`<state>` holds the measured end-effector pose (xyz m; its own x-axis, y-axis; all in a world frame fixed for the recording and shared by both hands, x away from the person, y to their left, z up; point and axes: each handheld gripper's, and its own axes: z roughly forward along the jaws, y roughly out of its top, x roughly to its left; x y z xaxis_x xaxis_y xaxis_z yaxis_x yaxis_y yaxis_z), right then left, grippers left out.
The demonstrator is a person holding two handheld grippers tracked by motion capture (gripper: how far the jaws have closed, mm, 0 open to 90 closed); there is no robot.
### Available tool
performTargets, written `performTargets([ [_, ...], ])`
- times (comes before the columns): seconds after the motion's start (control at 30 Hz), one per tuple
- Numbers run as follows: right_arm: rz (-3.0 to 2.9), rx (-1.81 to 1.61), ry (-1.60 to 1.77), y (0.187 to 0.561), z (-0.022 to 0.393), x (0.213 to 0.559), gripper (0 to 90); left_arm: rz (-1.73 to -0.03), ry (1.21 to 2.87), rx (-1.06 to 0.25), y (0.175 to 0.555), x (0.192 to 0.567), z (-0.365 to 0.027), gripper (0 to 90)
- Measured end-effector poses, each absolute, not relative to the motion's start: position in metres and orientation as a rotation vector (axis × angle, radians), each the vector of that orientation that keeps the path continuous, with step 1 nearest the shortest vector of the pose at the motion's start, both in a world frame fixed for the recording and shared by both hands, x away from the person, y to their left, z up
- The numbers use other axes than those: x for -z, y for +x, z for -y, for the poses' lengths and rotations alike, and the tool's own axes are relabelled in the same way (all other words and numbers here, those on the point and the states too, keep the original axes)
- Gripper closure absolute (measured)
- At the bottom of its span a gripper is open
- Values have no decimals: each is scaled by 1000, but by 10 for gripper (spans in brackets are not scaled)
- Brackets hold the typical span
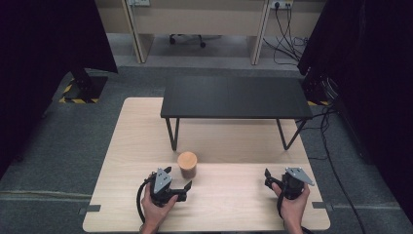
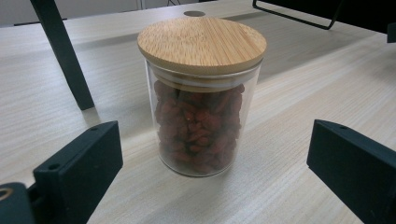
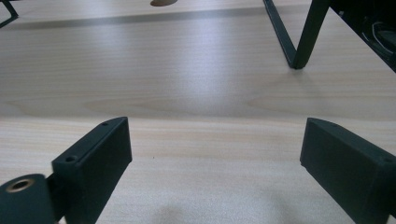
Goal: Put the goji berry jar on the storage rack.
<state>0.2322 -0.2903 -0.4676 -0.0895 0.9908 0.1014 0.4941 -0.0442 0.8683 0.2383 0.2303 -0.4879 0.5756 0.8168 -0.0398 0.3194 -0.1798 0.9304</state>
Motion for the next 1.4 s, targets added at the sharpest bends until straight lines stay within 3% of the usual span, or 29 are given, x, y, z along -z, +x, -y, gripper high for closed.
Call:
performTargets([
  [0.37,-1646,-1090,1620,235,299,466,23,-942,1768,-606,239,486,-224,27],
  [0.9,-1649,-1092,1627,236,300,466,23,-982,1814,-640,260,480,-199,35],
  [1.03,-1652,-1097,1627,236,300,466,23,-1019,1826,-664,266,478,-189,76],
  [1.23,-1661,-1101,1616,236,300,466,25,-1023,1842,-670,272,476,-185,240],
  [1.4,-1670,-1097,1610,236,299,466,28,-1037,1838,-674,273,476,-182,250],
])
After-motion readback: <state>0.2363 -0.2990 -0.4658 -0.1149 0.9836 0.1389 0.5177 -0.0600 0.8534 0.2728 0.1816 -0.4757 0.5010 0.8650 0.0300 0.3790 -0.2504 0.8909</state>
